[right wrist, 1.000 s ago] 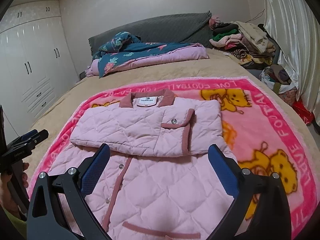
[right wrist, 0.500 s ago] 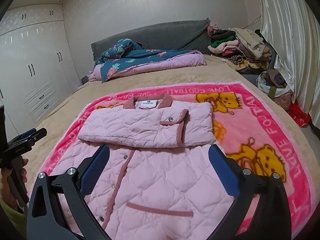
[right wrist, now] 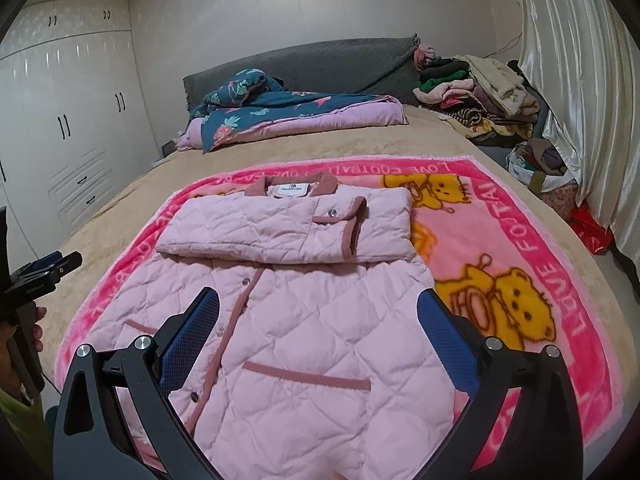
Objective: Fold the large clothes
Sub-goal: 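Move both tools down to the ribbed hem of the jacket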
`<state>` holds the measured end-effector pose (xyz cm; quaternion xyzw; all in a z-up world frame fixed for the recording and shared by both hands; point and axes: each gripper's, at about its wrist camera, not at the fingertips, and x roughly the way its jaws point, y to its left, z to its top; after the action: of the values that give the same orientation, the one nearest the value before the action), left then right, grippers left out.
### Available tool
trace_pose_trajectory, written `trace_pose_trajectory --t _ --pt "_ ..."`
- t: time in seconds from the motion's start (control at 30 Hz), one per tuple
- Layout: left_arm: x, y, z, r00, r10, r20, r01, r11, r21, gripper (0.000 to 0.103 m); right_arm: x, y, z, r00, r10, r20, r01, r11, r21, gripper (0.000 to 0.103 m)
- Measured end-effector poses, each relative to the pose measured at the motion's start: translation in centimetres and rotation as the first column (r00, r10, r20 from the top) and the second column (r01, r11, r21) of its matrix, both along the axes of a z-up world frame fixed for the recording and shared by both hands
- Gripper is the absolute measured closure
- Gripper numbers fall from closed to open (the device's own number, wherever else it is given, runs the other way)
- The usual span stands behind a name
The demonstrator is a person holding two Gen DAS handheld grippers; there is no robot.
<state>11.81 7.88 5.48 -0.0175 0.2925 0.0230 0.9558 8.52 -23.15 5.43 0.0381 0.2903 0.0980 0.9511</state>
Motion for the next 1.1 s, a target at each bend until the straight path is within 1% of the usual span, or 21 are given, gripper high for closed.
trace_pose_trajectory --t 0.23,0.43,0.63,0.73,1.1 --pt "-1.7 0.5 -1.6 0.999 0.017 -0.03 -0.016 1.0 0.023 0.009 -1.1 -0.4 -1.5 1.0 0.001 -0.023 -0.001 1.0 -0.013 0.004" --pt "-2.4 1.2 -3.4 0.996 0.037 -0.08 -0.036 0.999 0.02 0.009 -1.8 -1.3 -3.3 0.998 -0.011 -0.054 0.01 1.0 -0.02 0.004" --pt "-3.0 1.6 -4.6 0.992 0.057 -0.11 -0.056 0.998 0.018 0.009 -2.3 -2.3 -4.6 0.997 -0.03 -0.077 0.028 0.999 -0.026 0.004" --pt "-3.2 1.6 -5.2 0.991 0.059 -0.122 -0.057 0.998 0.023 0.009 -2.6 -2.7 -5.0 0.996 -0.038 -0.08 0.035 0.999 -0.035 0.004" --pt "-3.7 1.8 -7.6 0.983 0.045 -0.177 -0.046 0.999 0.0 0.009 -3.8 -3.8 -7.1 0.99 -0.052 -0.128 0.047 0.998 -0.044 0.004"
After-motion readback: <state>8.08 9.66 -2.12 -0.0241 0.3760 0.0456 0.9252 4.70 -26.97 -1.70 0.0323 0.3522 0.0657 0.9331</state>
